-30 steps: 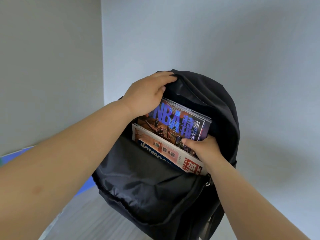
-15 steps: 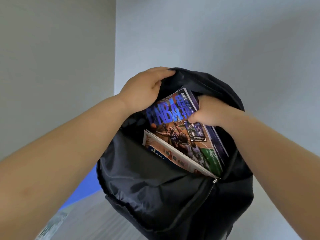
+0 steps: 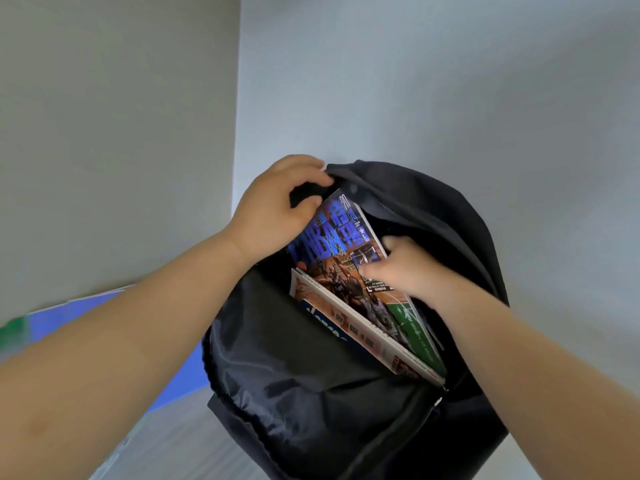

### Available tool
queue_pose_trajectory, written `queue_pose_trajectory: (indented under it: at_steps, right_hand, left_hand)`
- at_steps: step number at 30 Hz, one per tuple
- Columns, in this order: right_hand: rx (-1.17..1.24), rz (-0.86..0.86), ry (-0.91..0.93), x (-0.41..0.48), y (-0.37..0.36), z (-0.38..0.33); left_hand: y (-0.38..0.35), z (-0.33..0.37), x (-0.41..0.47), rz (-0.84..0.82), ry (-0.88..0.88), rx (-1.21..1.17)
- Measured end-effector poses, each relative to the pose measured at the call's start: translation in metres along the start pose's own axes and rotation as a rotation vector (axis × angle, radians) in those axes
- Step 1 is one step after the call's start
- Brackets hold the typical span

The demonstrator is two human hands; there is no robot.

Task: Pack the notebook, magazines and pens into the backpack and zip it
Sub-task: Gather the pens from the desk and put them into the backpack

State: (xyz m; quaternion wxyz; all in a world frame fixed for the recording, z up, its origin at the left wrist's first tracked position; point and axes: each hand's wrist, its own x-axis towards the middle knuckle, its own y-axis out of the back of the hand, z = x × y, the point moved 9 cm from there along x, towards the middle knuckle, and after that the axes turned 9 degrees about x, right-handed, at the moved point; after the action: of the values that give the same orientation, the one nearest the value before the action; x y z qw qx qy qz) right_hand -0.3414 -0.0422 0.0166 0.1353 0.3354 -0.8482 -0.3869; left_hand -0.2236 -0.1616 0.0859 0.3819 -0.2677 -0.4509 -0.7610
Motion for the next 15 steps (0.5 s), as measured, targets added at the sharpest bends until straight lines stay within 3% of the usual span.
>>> queue_pose_trajectory:
  at_steps: [5, 10, 15]
  right_hand:
    - [0.133, -0.004, -0.054, 0.001, -0.008, 0.028]
    - [0.057, -0.114, -0.164, -0.004, -0.025, 0.051]
    - [-0.071, 0.074, 0.058, -0.002, -0.001, 0.024]
  left_hand:
    - [-0.018, -0.068, -0.031, -0.014, 0.299, -0.01]
    - [-0.069, -0.129, -0.083, -0.412, 0.651, -0.023]
    - [-0.082, -0.127, -0.087, -0.444, 0.615, 0.021]
